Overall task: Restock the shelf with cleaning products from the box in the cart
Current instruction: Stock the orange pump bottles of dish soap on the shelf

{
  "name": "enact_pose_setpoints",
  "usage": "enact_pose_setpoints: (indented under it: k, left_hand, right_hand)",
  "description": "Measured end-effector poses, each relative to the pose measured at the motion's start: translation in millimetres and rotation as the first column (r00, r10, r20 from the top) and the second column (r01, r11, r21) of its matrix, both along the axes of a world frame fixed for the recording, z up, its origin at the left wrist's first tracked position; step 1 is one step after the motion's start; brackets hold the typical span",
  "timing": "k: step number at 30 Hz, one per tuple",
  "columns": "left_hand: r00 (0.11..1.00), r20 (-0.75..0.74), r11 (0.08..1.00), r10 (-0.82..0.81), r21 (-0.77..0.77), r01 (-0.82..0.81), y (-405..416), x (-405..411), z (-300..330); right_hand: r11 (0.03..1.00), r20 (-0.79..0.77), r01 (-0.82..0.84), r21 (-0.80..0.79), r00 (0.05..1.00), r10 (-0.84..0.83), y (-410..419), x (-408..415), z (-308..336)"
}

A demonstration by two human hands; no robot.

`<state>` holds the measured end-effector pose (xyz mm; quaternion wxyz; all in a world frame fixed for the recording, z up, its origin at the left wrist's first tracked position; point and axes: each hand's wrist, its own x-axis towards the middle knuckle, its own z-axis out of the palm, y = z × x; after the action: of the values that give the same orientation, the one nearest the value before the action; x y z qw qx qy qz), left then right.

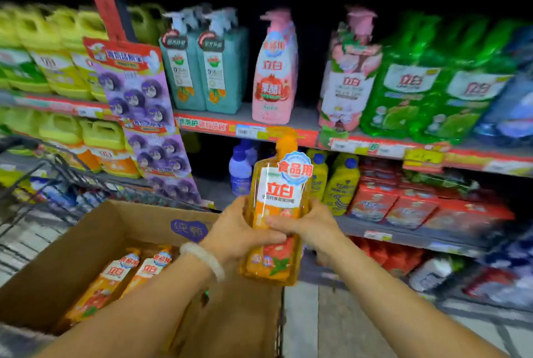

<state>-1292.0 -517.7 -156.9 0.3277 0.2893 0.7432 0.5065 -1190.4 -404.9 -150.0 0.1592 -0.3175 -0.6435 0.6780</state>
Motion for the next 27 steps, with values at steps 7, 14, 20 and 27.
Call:
enact_pose_setpoints:
  k: [7, 14, 20, 27]
  left_hand:
    - [0.973, -0.155, 0.968, -0.171, 0.157, 0.195, 90, 110, 88]
    - [0.875, -0.397, 0.897, -0.276, 0.221, 0.383, 174, 215, 181]
    - [0.822, -0.475, 0.814, -0.315, 0.311, 0.491, 240, 263, 235]
    - [0.808, -0.479, 0.706, -0.343, 0.436, 0.558, 332, 266, 283]
  right_hand:
    - [0.968, -0.155, 0.115, 0.221, 0.985, -0.082, 71, 143, 103]
    - [0.868, -0.262, 0.349, 0.354, 0.927, -0.266, 128, 263, 184]
    - [0.777, -0.286, 0.456, 0.435, 0.888, -0.361, 182, 314, 238]
    - [0.704, -0.330, 0.497, 0.507, 0.867, -0.374, 263, 325, 296]
